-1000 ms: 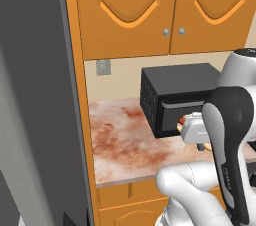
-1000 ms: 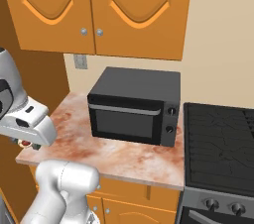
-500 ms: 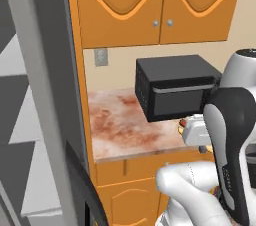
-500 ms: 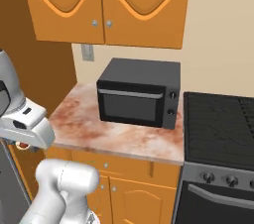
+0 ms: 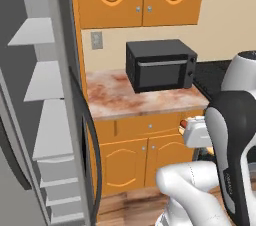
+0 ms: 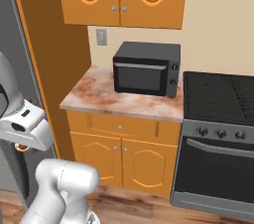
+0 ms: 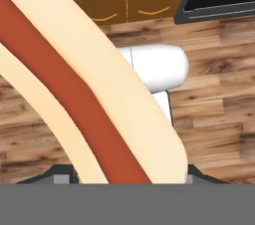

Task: Store the hot dog in the freezer for long-term storage. Close the freezer door after placing the cooked food.

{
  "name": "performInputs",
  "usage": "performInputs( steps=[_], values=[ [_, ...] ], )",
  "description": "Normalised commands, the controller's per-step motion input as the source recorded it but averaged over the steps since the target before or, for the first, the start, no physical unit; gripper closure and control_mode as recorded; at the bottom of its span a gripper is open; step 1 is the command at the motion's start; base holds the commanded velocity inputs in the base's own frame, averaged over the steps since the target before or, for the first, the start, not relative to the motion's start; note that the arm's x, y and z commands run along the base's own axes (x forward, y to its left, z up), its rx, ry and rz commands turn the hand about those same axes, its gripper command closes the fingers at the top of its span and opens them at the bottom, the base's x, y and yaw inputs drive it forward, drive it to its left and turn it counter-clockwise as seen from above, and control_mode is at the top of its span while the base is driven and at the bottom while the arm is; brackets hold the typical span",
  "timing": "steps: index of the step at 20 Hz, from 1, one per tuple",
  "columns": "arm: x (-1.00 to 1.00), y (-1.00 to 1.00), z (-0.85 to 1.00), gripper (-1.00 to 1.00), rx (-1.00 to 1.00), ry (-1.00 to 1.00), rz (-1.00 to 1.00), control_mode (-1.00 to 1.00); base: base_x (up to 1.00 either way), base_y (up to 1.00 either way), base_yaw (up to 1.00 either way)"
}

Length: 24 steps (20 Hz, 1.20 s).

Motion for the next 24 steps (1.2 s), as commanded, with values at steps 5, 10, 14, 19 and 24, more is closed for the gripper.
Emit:
performInputs(
  steps=[5,10,14,19,24],
  values=[
    [0.00,0.00,0.00,1.00,0.00,0.00,0.00,1.00,-0.72,0.29,0.00],
    [0.00,0.00,0.00,1.00,0.00,0.00,0.00,1.00,-0.72,0.59,0.00],
    [0.00,0.00,0.00,1.00,0.00,0.00,0.00,1.00,-0.56,0.91,-0.02],
    [0.00,0.00,0.00,1.00,0.00,0.00,0.00,1.00,-0.34,1.00,-0.04],
    [0.00,0.00,0.00,1.00,0.00,0.00,0.00,1.00,0.00,0.40,0.13]
  ],
)
